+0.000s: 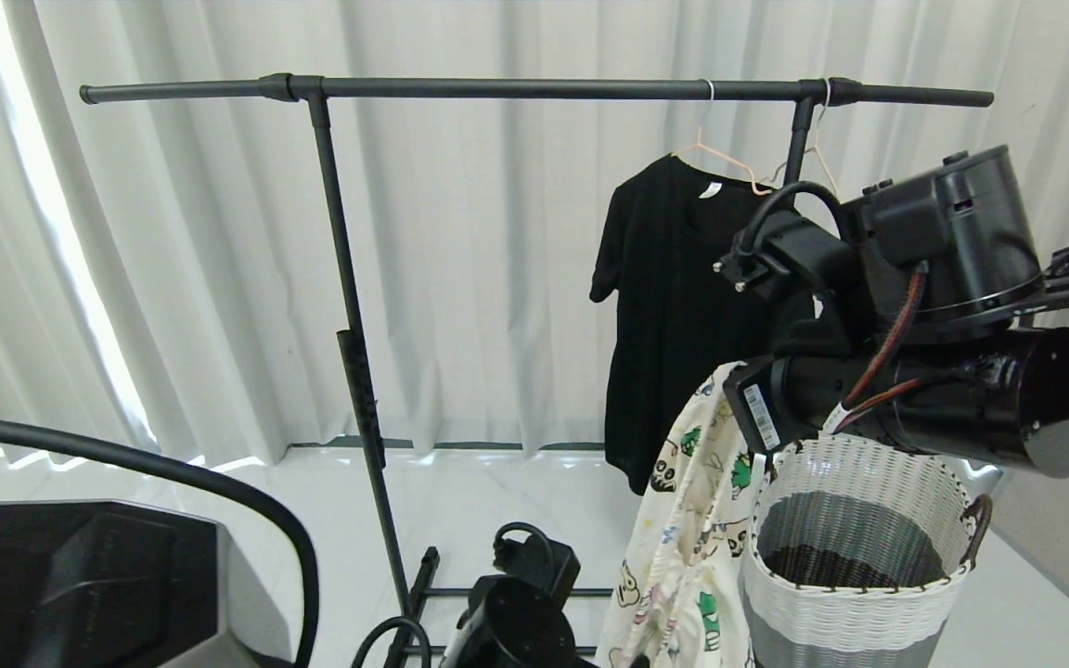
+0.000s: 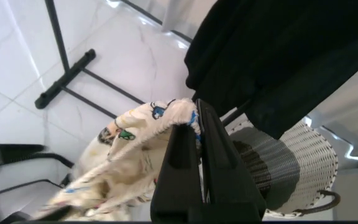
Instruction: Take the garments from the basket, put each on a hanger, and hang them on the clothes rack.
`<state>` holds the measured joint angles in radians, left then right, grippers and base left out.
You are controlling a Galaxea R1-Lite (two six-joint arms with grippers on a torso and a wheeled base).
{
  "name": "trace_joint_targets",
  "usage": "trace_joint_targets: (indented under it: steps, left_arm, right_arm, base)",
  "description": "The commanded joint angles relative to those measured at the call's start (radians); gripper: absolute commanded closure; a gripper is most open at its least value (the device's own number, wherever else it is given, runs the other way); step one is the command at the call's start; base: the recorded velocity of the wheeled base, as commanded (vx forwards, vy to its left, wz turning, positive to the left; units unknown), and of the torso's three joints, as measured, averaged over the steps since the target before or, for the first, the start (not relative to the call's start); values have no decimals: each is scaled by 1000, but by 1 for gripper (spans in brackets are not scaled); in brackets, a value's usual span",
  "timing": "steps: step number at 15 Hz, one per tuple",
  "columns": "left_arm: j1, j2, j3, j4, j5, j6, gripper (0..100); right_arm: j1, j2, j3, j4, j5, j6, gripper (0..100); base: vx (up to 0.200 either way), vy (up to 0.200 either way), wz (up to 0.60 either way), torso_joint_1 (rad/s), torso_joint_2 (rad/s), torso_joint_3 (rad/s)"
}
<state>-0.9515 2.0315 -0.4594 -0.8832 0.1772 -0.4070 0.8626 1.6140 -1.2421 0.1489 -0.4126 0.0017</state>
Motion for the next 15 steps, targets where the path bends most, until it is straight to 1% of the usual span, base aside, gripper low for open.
trace_joint_targets:
  steps: [1,5,6,7,9,11,13,14,15]
  left_arm:
    - [23,-131,110,3,19,17,0]
    - [22,-266,183,3,36,20,0]
    - [22,-286,197,3,41,37,0]
    - [23,-298,220,3,42,83,100]
    - [23,-318,258,3,70,183,100]
    - [23,-341,263,3,128,269,100]
    - [30,-413,251,3,128,363,100]
    - [53,-456,240,3,125,416,100]
    - [66,-479,226,13,123,441,100]
  right_arm:
    - [0,10,3,3,-2,0,100]
    - [1,-16,3,50,-2,0,100]
    - [1,-22,3,64,-2,0,100]
    - [3,-36,3,81,-2,0,100]
    - [4,-60,3,113,-2,0,100]
    - [4,-95,13,164,-2,1,100]
    - [6,-148,62,189,0,1,100]
    - [12,-178,96,192,0,1,100]
    - [18,-195,113,192,0,1,100]
  base:
    - [0,0,0,0,0,0]
    - [0,0,0,0,0,0]
    - [0,0,0,0,0,0]
    - [0,0,0,0,0,0]
    - [0,0,0,0,0,0]
    - [0,0,0,0,0,0]
    - [0,0,0,0,0,0]
    - [0,0,0,0,0,0]
    - [0,0,0,0,0,0]
